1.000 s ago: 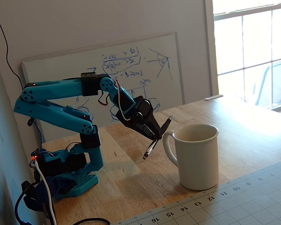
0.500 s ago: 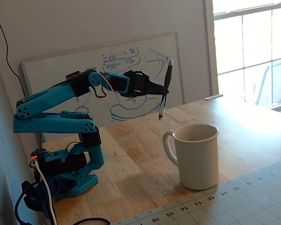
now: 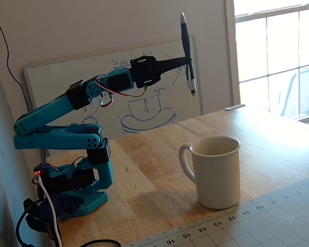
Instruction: Grasp a pen and put it in a mug.
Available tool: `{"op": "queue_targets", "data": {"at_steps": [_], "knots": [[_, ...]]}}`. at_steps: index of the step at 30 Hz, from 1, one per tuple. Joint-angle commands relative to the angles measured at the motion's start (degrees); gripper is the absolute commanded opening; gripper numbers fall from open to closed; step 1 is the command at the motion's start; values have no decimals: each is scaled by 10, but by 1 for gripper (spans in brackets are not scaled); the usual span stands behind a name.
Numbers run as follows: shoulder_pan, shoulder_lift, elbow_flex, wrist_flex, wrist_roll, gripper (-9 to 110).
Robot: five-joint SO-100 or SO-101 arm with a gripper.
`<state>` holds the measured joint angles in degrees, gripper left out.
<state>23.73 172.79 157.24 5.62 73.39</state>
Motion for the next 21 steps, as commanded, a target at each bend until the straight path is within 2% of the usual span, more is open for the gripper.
{"op": "queue_targets", "data": {"at_steps": [1,6,12,21], "knots": [[64,31,-10,-22,7,2],[112,12,9,-20,7,2],[118,-24,70,-23,2,2],[122,-95,81,-23,1,2]]}}
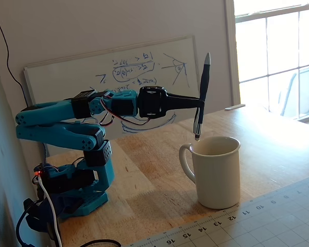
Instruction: Grasp a pen and put it in a mug.
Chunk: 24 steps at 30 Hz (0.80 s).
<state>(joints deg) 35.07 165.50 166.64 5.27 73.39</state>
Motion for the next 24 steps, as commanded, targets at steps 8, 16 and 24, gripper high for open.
{"op": "queue_targets", "data": {"at_steps": [8,16,24], "knots": [[10,-81,-21,-19,1,2],[9,-124,-22,-19,-1,6],[1,-123,-55,-18,0,21]]}}
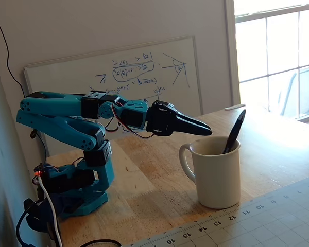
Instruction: Grasp a pen and put it in a mug.
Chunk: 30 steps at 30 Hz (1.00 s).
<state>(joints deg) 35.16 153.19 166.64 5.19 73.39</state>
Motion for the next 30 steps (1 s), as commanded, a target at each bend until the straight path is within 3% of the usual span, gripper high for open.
{"op": "queue_targets", "data": {"at_steps": [1,8,13,22,26,30], "knots": [[-1,0,-73,-12,0,22],[-73,0,-163,-10,-54,22],[-138,17,-175,-10,-235,21],[-243,83,-116,-9,-602,9],[-281,124,-48,11,-703,8],[-290,181,-2,83,-741,8]]}}
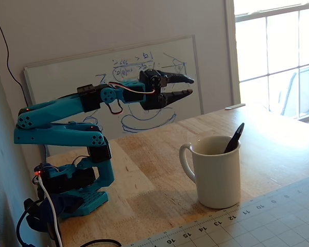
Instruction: Grasp a pen and put it in a mug.
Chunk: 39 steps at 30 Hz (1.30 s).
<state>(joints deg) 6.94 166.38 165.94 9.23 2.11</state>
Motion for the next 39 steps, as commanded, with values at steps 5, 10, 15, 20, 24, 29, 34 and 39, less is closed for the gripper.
{"op": "queue_targets", "data": {"at_steps": [5,10,15,20,24,29,34,39], "knots": [[-13,143,32,215,-29,8],[-13,214,36,419,-36,8],[-15,248,39,570,-38,8],[-38,255,83,614,-35,8],[-43,255,127,586,-38,8],[-43,255,140,577,-38,8],[-39,251,140,574,-38,8],[-39,252,140,576,-31,8]]}}
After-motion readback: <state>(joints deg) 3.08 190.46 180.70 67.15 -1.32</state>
